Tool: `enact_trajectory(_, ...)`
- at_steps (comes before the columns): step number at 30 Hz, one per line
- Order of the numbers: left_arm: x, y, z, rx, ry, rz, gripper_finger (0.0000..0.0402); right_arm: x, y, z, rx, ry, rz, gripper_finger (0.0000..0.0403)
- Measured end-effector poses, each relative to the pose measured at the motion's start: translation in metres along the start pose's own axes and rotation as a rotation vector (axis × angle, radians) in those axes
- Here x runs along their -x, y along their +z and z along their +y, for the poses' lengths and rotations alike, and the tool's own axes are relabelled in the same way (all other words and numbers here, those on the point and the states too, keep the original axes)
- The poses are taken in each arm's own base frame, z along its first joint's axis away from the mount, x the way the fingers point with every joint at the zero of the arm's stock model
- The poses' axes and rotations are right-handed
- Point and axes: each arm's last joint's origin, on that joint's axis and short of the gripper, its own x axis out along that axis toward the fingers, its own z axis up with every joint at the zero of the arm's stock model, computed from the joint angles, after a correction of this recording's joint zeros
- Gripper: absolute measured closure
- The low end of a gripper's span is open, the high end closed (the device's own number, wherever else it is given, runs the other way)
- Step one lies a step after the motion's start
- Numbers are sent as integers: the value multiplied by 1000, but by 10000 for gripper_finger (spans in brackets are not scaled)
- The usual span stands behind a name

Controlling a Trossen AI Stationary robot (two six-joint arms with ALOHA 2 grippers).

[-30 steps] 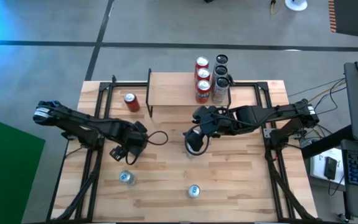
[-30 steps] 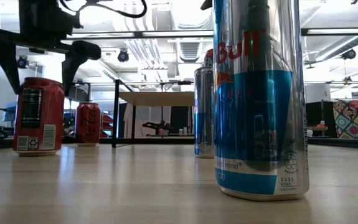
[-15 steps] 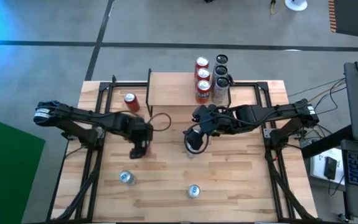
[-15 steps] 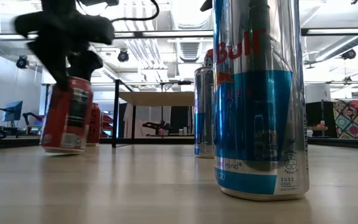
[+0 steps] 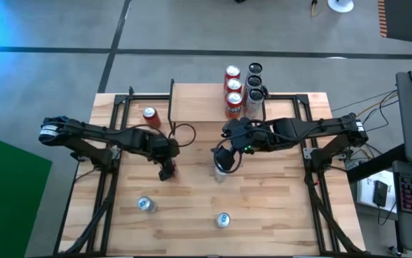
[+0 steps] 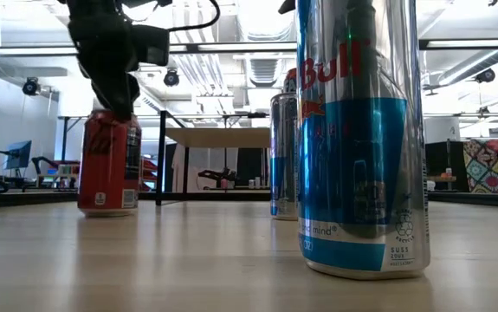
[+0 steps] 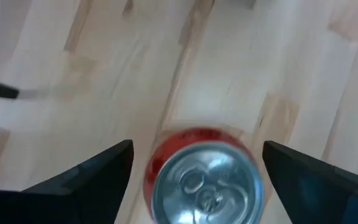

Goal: Place canned beverage on shelf
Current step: Put the bottom red black soda can on the shelf

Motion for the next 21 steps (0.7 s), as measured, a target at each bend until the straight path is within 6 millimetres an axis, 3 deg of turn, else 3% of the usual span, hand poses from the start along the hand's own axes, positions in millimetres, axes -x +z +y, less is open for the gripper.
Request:
enact_trajectory(9,13,5,-1,-65,4,3,39,1,0,-1,9,-5,-6,76)
enact_trajectory(17,73,35,-10,-186,98,-256,46,1,2,-1,10,-5,-12,76)
enact_trajectory(21,83,35,-13,-224,119,-287,49,0,5,-2,5,3,-32,76)
